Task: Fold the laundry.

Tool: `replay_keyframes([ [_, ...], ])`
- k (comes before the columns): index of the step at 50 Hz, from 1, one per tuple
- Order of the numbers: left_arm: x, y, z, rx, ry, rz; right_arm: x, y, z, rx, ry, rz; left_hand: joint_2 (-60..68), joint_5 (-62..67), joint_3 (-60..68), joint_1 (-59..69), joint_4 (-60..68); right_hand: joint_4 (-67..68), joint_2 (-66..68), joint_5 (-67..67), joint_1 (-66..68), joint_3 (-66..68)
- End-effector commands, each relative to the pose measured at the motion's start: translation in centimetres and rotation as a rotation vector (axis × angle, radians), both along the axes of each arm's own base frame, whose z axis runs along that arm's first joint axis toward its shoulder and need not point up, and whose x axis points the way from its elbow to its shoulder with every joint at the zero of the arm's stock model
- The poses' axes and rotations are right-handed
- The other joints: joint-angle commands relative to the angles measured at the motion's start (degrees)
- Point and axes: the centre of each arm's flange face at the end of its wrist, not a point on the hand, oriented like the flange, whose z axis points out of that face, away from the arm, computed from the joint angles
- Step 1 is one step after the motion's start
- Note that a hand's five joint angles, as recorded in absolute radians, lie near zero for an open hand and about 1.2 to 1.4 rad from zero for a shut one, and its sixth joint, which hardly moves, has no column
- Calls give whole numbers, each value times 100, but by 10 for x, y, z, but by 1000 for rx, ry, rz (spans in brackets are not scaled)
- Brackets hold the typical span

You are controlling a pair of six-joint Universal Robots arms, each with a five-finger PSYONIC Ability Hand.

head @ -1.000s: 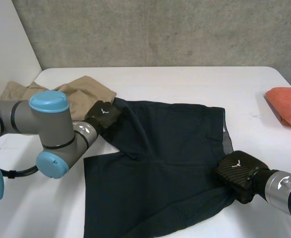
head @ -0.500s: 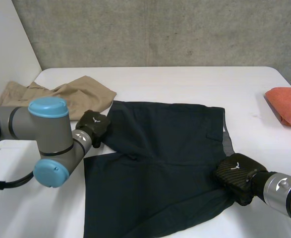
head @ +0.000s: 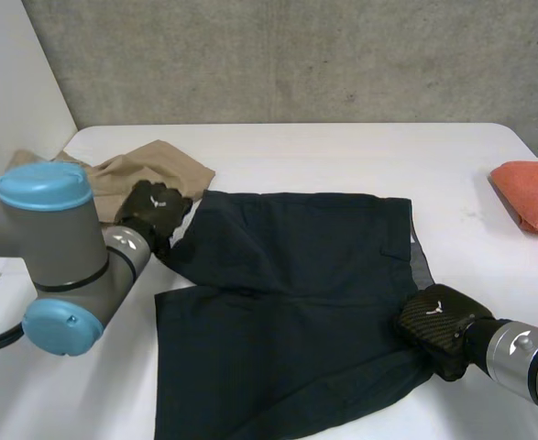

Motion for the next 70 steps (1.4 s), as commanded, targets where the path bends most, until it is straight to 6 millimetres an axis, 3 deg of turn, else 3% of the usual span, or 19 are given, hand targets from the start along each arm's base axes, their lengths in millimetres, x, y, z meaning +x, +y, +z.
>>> replay_keyframes([
  [1,-12,-5,16,-37,143,-48,0,1,-1,4,1,0,552,590,527,535,558,1179,1259,1288,2316,1206],
  [5,-19,-8,12,-2,194,-110,0,2,-2,9,1,0,637,675,612,620,643,1179,1259,1288,2316,1206],
  [12,-24,-10,-27,90,165,-127,0,2,-2,10,0,1,654,692,629,637,660,1179,1259,1288,2316,1206],
  [19,-22,-10,-38,122,152,-120,0,2,-2,3,0,0,336,374,311,319,342,1179,1259,1288,2316,1206],
  [35,-19,-1,-44,185,126,-113,0,3,-3,7,0,1,166,204,141,149,172,1179,1259,1288,2316,1206],
  [39,-19,-3,-47,182,119,-114,0,3,-3,7,0,1,870,909,846,854,876,1179,1259,1288,2316,1206],
  [48,-16,-6,-49,159,81,-83,-1,2,-3,1,0,-2,4013,4052,3989,3996,4019,1179,1259,1288,2316,1206],
  [57,-8,-6,-49,151,54,-13,-1,2,-4,4,1,-2,4016,4054,3991,3999,4022,1179,1259,1288,2316,1206],
  [70,7,12,-47,189,42,2,0,2,-5,7,1,0,4016,4054,3991,3999,4022,1179,1259,1288,2316,1206],
])
